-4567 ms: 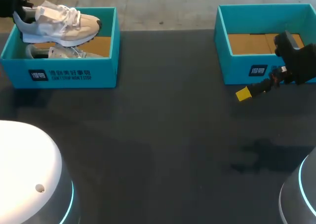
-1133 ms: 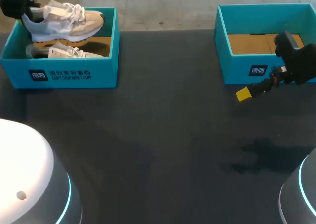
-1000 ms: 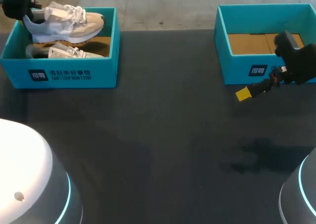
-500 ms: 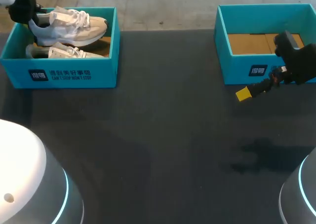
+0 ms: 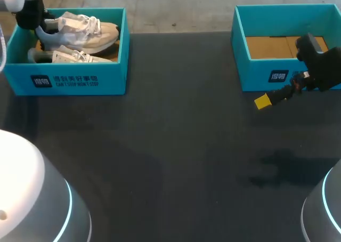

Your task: Take the shoe out of the shoebox, open the shoe tongue, remove and reinsert the insole, then place the shoe into the shoebox

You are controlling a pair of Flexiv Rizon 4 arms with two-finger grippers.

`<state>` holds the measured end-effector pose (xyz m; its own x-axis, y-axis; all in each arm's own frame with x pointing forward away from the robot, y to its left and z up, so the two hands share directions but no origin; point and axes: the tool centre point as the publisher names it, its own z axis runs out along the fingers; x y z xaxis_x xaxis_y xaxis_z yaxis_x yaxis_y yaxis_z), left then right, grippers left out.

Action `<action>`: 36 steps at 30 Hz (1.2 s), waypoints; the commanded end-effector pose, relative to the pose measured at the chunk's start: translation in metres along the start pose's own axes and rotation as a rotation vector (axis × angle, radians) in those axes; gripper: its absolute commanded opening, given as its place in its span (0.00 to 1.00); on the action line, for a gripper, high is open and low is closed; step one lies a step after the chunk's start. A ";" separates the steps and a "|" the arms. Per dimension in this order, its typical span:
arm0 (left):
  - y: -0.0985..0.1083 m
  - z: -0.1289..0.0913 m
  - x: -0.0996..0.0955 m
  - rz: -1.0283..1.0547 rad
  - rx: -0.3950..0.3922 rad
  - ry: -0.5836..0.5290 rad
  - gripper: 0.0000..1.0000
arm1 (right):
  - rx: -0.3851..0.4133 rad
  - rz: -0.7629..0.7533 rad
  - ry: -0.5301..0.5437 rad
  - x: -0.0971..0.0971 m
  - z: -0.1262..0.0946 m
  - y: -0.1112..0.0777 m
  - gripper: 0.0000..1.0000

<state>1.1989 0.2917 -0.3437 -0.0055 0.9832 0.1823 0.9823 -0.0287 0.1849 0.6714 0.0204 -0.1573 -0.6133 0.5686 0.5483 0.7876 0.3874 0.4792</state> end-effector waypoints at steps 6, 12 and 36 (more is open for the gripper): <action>0.008 0.017 -0.006 -0.013 0.010 0.018 0.00 | 0.002 0.002 -0.002 0.000 0.001 0.001 1.00; 0.009 0.023 -0.009 -0.028 0.023 0.029 0.00 | 0.002 0.002 -0.002 0.000 0.001 0.001 1.00; 0.010 0.042 -0.009 -0.043 0.108 0.050 0.70 | 0.002 0.002 -0.002 0.000 0.001 0.001 1.00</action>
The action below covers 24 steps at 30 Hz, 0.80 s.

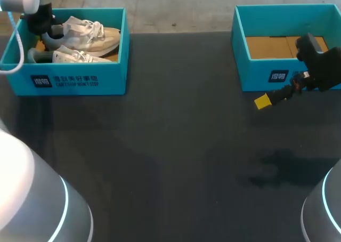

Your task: Take the shoe out of the shoebox, open the shoe tongue, remove and reinsert the insole, then place the shoe into the shoebox

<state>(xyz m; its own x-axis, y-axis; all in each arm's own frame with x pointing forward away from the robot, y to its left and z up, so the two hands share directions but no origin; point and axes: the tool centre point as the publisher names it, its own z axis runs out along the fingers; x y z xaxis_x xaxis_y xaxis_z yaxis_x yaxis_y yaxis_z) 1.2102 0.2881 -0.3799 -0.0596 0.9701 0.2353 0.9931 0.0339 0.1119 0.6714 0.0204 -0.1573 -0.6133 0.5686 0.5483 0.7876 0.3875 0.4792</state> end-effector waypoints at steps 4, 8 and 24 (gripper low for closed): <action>0.003 -0.002 0.003 0.008 0.021 -0.026 1.00 | 0.002 0.002 -0.002 0.000 0.001 0.001 1.00; 0.000 -0.010 0.005 0.009 0.019 -0.049 1.00 | 0.002 0.002 -0.002 0.000 0.001 0.001 1.00; -0.010 -0.063 0.007 0.039 0.002 -0.177 1.00 | 0.002 0.002 -0.002 0.000 0.001 0.001 1.00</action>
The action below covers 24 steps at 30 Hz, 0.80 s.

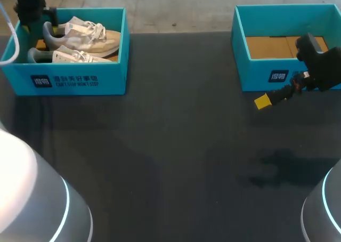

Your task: Take the shoe out of the shoebox, open the shoe tongue, remove and reinsert the insole, then place the shoe into the shoebox

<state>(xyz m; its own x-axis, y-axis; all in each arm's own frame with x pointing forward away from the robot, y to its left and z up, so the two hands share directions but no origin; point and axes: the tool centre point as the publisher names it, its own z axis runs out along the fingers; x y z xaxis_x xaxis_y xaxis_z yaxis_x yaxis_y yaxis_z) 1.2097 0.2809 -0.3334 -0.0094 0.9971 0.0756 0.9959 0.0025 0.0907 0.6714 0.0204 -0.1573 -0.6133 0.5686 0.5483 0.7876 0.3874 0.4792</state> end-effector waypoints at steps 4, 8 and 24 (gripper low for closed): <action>-0.022 -0.030 0.000 0.003 0.003 -0.032 1.00 | 0.002 0.002 -0.002 0.000 0.001 0.001 1.00; -0.027 -0.042 0.001 0.003 0.013 -0.042 1.00 | 0.002 0.002 -0.002 0.000 0.001 0.001 1.00; -0.072 -0.076 0.004 0.023 0.016 -0.068 1.00 | 0.002 0.002 -0.002 0.000 0.001 0.001 1.00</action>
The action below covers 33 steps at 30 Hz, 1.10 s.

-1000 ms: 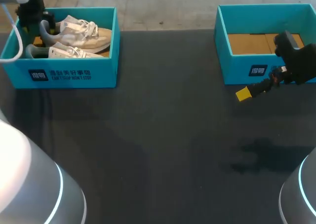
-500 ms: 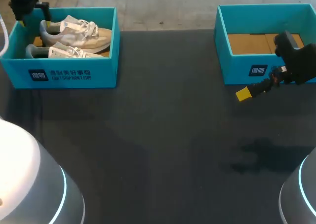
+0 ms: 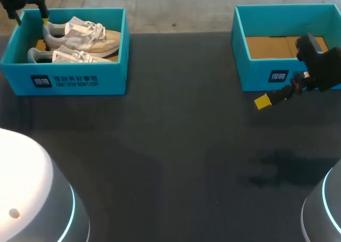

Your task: Take the shoe out of the shoebox, open the shoe tongue, remove and reinsert the insole, then place the shoe into the shoebox

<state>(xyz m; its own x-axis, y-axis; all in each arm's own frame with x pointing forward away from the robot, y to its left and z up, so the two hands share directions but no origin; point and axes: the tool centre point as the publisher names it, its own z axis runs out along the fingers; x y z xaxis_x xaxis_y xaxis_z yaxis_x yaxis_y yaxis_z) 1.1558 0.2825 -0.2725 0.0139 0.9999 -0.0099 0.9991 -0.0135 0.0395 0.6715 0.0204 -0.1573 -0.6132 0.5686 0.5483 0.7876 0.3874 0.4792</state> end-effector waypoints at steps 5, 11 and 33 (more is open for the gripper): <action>-0.024 -0.009 -0.004 0.006 -0.034 0.019 1.00 | 0.002 0.002 -0.002 0.000 0.001 0.001 1.00; -0.024 -0.009 -0.004 0.006 -0.034 0.019 1.00 | 0.002 0.002 -0.002 0.000 0.001 0.001 1.00; -0.079 0.002 -0.006 0.024 -0.019 -0.008 1.00 | 0.002 0.002 -0.002 0.000 0.001 0.001 1.00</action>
<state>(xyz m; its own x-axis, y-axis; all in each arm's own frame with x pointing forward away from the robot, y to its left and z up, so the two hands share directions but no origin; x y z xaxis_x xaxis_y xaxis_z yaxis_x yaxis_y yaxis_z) 1.0945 0.2756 -0.2760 0.0295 0.9995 -0.0140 0.9994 -0.0293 0.0161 0.6714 0.0204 -0.1573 -0.6133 0.5686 0.5483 0.7876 0.3875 0.4792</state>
